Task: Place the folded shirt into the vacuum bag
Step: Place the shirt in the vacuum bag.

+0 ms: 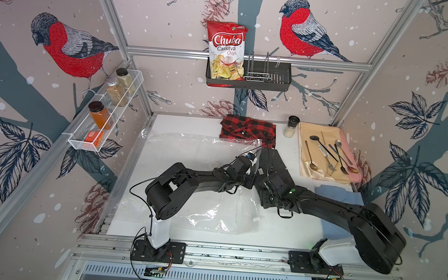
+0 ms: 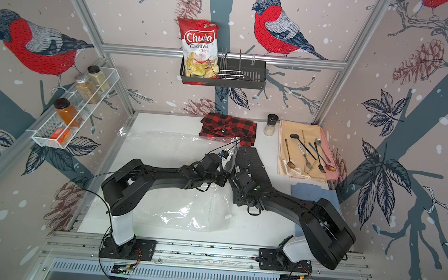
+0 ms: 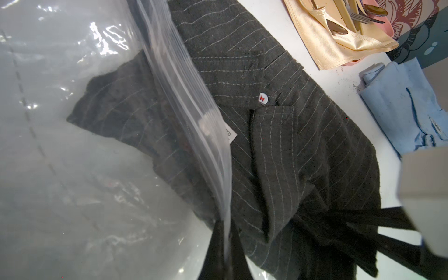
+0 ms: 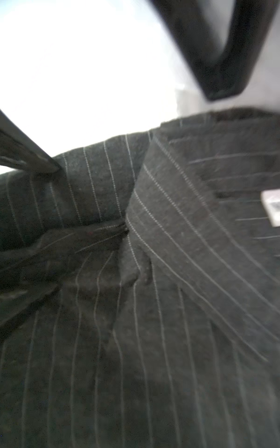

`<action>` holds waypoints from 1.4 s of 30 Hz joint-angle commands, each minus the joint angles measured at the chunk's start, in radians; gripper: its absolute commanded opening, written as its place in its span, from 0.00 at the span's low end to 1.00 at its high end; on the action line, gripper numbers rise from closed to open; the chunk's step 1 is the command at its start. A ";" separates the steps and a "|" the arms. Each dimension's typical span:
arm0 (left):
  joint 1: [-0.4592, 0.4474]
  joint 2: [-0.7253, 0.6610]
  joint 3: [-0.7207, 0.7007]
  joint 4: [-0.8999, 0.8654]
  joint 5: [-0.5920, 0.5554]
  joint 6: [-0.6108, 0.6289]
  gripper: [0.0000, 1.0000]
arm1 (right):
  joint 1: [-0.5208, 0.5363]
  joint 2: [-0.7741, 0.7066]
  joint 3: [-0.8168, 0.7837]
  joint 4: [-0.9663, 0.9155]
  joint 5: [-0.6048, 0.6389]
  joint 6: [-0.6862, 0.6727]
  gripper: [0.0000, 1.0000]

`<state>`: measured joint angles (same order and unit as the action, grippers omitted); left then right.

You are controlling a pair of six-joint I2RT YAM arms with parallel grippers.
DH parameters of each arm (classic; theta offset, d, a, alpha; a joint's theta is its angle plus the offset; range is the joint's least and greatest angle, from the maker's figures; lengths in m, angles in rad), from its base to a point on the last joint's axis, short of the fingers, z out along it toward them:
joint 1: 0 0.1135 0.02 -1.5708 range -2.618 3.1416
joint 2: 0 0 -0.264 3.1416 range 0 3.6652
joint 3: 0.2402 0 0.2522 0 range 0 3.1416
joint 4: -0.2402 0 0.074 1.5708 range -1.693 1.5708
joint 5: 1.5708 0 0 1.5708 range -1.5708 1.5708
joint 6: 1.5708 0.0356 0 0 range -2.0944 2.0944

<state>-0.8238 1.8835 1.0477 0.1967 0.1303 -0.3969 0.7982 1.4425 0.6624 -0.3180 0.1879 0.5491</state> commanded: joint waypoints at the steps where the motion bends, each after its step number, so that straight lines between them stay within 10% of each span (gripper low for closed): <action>1: -0.006 0.003 0.007 -0.001 0.003 -0.010 0.00 | 0.016 0.038 0.004 -0.034 0.039 0.026 0.63; 8: -0.011 0.012 0.023 -0.002 0.012 -0.012 0.00 | 0.034 0.044 0.033 -0.083 0.079 0.018 0.20; 14: -0.012 0.011 0.029 -0.003 0.013 -0.008 0.00 | 0.028 -0.061 0.053 -0.107 0.062 0.008 0.03; 35: -0.015 -0.034 0.019 -0.010 0.015 -0.020 0.00 | -0.014 0.001 0.058 0.087 -0.295 -0.026 0.02; 42: -0.015 -0.065 0.017 -0.003 0.029 -0.038 0.00 | -0.020 -0.004 0.026 0.134 -0.339 -0.008 0.31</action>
<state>-0.8341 1.8294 1.0664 0.1703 0.1371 -0.4229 0.7826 1.4555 0.6949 -0.2237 -0.1081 0.5262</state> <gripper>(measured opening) 0.049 0.283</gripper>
